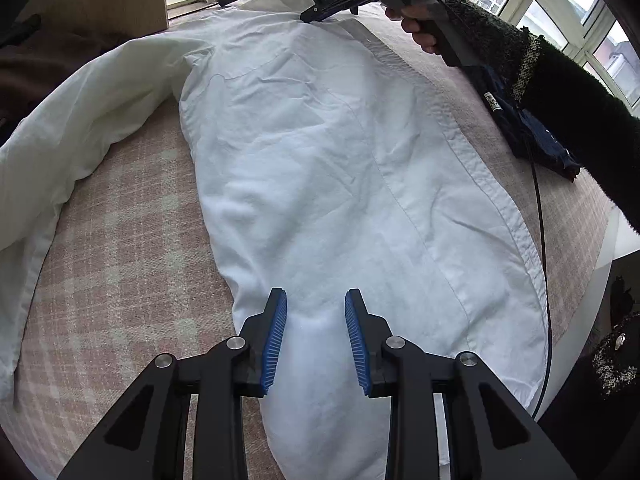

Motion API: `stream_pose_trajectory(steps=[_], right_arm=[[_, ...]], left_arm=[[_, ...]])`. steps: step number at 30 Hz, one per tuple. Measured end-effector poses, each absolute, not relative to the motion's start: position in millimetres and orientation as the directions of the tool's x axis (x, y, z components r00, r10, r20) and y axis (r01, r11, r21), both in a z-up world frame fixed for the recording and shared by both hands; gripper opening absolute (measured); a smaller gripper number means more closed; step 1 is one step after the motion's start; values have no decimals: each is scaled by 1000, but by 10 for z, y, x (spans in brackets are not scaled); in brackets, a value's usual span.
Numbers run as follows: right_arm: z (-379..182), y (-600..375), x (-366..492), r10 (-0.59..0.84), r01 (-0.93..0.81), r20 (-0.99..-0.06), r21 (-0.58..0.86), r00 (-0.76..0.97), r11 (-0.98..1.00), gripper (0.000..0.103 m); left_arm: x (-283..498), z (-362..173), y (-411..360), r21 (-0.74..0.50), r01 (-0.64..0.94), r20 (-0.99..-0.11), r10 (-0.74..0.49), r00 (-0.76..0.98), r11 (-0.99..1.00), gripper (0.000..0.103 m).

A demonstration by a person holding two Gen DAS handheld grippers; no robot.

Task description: Fold clothes

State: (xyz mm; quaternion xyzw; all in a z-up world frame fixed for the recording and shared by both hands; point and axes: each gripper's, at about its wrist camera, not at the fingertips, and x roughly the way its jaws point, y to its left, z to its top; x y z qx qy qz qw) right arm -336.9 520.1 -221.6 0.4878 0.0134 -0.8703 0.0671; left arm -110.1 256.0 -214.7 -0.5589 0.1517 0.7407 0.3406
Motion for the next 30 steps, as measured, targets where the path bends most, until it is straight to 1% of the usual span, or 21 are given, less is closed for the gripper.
stream_pose_trajectory(steps=[1, 7, 10, 13, 17, 20, 24, 27, 28, 30], right_arm=[[-2180, 5211, -3418, -98, 119, -847, 42, -522, -992, 20], [-2022, 4810, -3734, -220, 191, -844, 142, -490, -971, 20], [-2346, 4645, -4080, -113, 137, -902, 61, -416, -989, 20], [-2342, 4716, -4245, -25, 98, -872, -27, -489, -995, 18], [-2292, 4762, -4344, -29, 104, -864, -27, -502, -994, 18], [-2015, 4832, -4020, -115, 129, -838, 54, -533, -990, 20], [-1773, 4963, -3373, -300, 205, -820, 226, -487, -952, 20], [-1561, 5020, -2843, -343, 218, -800, 268, -493, -938, 21], [-1486, 5073, -2646, -368, 223, -787, 294, -496, -930, 23], [-1408, 5176, -2214, -396, 215, -772, 332, -497, -918, 31]], left_arm=[[-1082, -2151, 2566, -145, -678, -933, 329, -150, -720, 29], [-1039, -2171, 2590, -121, -679, -934, 314, -169, -724, 29], [-1040, -2170, 2581, -123, -674, -933, 316, -172, -729, 29], [-1029, -2173, 2574, -120, -672, -930, 319, -181, -731, 29], [-1025, -2174, 2551, -126, -666, -926, 328, -188, -736, 29], [-1022, -2171, 2548, -121, -672, -926, 326, -188, -730, 29], [-1007, -2101, 2433, -132, -658, -926, 329, -185, -741, 29], [-948, -1962, 2209, -128, -632, -921, 328, -209, -764, 29], [-915, -1910, 2117, -124, -625, -921, 324, -217, -771, 29], [-858, -1826, 1932, -130, -609, -922, 321, -215, -782, 29]])
